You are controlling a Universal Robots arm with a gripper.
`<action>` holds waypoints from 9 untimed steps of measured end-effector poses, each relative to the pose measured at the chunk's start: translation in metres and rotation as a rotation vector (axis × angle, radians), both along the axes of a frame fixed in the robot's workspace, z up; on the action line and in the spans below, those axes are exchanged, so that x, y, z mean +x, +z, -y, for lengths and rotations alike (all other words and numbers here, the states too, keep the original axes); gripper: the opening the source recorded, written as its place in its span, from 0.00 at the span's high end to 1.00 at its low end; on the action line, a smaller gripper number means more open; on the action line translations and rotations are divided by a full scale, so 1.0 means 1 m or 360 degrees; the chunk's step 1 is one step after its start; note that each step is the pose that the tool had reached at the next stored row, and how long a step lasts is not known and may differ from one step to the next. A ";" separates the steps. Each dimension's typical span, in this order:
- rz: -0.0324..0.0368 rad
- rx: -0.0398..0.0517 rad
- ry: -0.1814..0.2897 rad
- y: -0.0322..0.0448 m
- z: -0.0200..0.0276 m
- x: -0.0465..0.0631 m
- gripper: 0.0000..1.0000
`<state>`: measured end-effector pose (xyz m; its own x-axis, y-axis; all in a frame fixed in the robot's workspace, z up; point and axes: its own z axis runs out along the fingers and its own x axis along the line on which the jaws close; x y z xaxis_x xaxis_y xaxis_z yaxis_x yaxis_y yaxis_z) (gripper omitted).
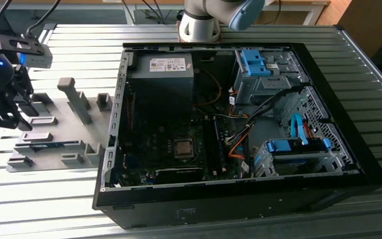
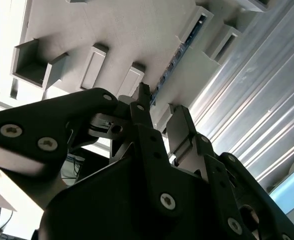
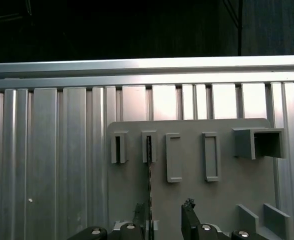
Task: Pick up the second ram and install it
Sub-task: 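Pick up the second ram and move it above second insertion slot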
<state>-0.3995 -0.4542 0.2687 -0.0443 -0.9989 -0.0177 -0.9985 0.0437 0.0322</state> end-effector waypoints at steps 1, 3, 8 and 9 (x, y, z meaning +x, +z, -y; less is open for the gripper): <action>0.0000 0.0000 0.0000 -0.0019 0.0007 0.000 0.59; 0.0000 0.0000 0.0000 -0.0055 0.0019 0.000 0.59; 0.0000 0.0000 0.0000 -0.0138 0.0036 0.000 0.59; 0.0000 0.0000 0.0000 -0.0146 0.0037 0.000 0.59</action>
<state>-0.3995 -0.4579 0.2541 -0.0444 -0.9989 -0.0178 -0.9985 0.0438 0.0321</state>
